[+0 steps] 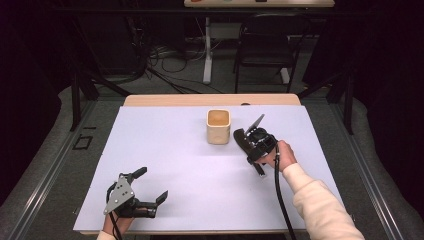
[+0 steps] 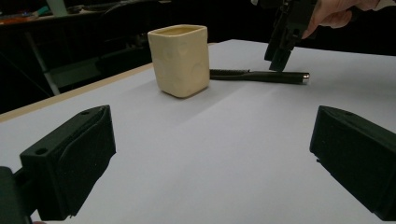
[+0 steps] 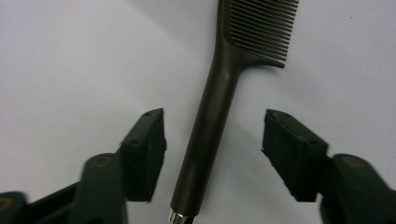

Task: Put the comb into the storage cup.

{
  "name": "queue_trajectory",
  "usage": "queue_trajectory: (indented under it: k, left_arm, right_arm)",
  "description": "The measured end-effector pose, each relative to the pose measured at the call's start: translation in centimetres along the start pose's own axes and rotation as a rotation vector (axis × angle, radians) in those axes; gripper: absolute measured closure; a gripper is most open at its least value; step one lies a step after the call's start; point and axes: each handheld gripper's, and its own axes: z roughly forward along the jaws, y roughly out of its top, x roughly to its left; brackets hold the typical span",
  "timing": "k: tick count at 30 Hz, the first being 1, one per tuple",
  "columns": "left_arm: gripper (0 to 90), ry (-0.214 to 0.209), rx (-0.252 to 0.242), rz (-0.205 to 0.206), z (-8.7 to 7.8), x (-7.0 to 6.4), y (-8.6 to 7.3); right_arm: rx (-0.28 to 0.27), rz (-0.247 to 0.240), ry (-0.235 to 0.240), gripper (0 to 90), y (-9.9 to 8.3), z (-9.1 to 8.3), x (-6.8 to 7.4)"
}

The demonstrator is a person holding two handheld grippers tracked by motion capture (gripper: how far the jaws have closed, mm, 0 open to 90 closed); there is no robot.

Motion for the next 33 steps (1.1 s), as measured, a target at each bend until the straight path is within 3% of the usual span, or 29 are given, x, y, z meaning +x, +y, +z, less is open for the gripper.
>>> queue_trajectory:
  k: [1,4,7,11,13,15,19,20,23,33]
  left_arm:
    - [0.2,0.001,-0.002,-0.002,0.0,0.0,0.0]
    - [0.2,0.0,-0.001,-0.004,0.0,0.0,0.0]
    - [0.2,-0.003,0.0,-0.002,0.0,0.0,0.0]
    - [0.2,-0.003,0.0,-0.001,0.0,0.0,0.0]
    - [0.3,-0.002,-0.001,-0.005,0.0,0.0,0.0]
    - [0.3,-0.002,-0.002,-0.008,0.0,0.0,0.0]
    - [0.3,-0.009,-0.008,-0.019,-0.1,0.1,0.0]
    - [0.3,-0.007,-0.008,-0.019,-0.1,0.1,0.0]
    - [0.3,-0.013,-0.012,-0.023,-0.1,0.1,0.0]
    - [0.3,-0.012,-0.014,-0.023,-0.2,0.1,0.0]
  right_arm:
    - [0.01,0.026,0.002,46.9,0.1,0.1,0.2]
    - [0.033,-0.007,0.0,54.2,0.4,0.4,0.0]
    - [0.038,0.005,0.001,57.1,0.5,0.6,0.0]
    - [0.039,0.01,-0.007,59.0,0.9,0.7,-0.1]
    - [0.043,0.036,-0.011,59.2,1.0,0.8,0.0]
    - [0.045,0.013,-0.018,59.9,1.2,1.1,-0.2]
    - [0.061,0.058,-0.013,60.3,1.3,1.5,0.0]
    - [0.054,0.04,-0.01,60.4,1.3,1.6,-0.2]
    - [0.058,0.047,-0.011,61.3,1.4,1.9,-0.3]
    - [0.064,0.121,0.002,68.7,1.5,2.7,-0.4]
